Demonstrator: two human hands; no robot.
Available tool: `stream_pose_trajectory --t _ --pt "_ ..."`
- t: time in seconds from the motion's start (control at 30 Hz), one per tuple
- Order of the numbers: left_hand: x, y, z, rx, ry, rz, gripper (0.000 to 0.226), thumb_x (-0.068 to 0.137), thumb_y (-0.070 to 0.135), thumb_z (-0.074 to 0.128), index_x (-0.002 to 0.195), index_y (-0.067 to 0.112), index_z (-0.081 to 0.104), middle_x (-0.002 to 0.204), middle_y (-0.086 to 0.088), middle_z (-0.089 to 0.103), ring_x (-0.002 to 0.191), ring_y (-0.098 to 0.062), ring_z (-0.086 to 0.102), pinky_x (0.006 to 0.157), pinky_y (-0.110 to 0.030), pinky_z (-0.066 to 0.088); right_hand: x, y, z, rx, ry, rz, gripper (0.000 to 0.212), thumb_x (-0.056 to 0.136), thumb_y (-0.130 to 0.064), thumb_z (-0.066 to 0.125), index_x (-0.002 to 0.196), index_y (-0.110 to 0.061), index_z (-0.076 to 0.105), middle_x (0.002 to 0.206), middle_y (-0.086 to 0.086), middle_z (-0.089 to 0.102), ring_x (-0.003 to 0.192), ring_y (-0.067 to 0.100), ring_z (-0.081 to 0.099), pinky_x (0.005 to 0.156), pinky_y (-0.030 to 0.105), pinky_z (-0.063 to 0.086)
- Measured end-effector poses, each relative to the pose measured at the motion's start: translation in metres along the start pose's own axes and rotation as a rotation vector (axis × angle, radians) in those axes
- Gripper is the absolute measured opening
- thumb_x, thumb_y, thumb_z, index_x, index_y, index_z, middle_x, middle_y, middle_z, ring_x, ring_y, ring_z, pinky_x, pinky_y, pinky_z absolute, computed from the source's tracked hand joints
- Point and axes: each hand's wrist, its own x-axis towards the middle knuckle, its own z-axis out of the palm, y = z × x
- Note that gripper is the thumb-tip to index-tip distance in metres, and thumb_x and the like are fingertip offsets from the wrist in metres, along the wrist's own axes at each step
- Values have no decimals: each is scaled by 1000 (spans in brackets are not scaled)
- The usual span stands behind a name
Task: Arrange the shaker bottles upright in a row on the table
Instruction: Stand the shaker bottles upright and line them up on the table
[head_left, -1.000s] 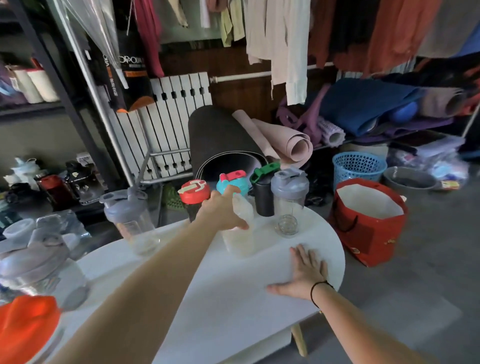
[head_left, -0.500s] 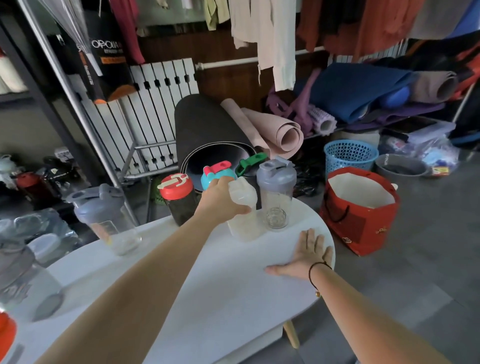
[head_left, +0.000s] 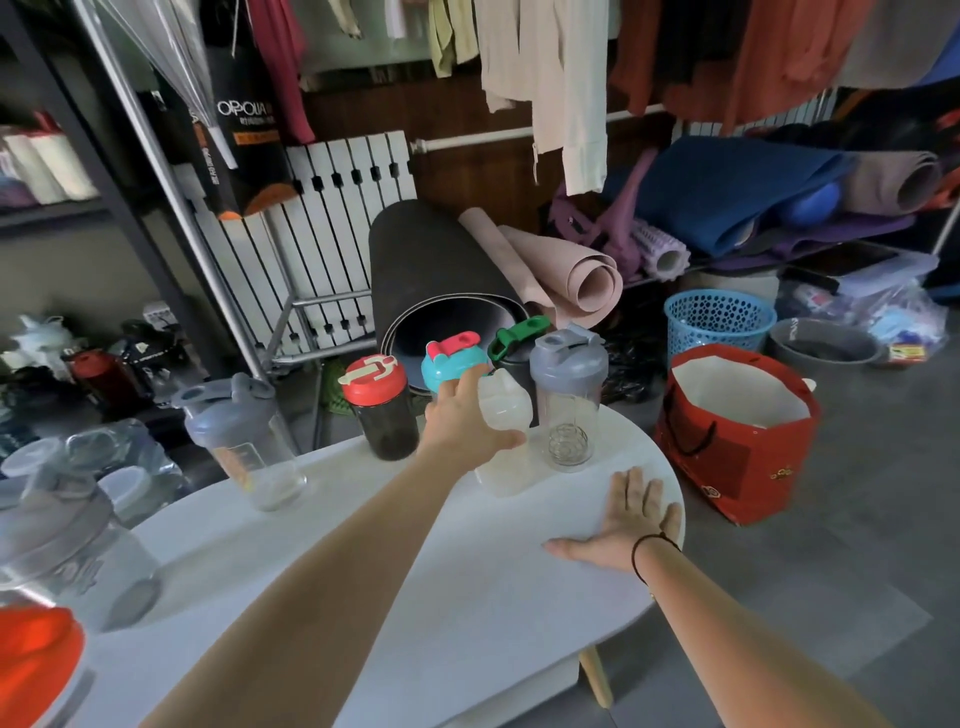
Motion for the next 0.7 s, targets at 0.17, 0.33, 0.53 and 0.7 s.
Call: stream_pose_trajectory --t 0.17,0.33,0.53,0.7 --pt "-9 -6 1 -176 49 -61 113 55 46 84 141 49 11 142 -3 31 126 -32 40 100 -45 43 -2 -1 -3 -27 -17 4 147 46 -94 46 145 -11 -23 155 9 -28 143 32 -22 116 50 -6" --pt "-19 -11 -53 -211 229 3 102 60 59 78 143 43 21 143 -5 37 129 -26 41 105 -43 38 -5 -1 -5 -70 -15 5 145 48 -96 42 146 -10 -22 156 11 -26 143 33 -19 116 50 -3" --pt "-26 -55 -159 -11 722 -121 71 77 49 68 137 32 37 144 -9 37 133 -33 30 109 -47 31 -12 -2 -5 -84 14 -17 138 54 -95 40 146 -10 -19 157 13 -23 144 35 -15 117 49 3" --pt "-28 -115 -169 -150 646 -551 106 63 43 81 146 40 15 156 -17 16 143 -37 16 118 -46 16 -11 -3 -5 -85 24 -13 141 48 -98 36 148 -12 -15 157 12 -20 145 35 -12 117 49 6"
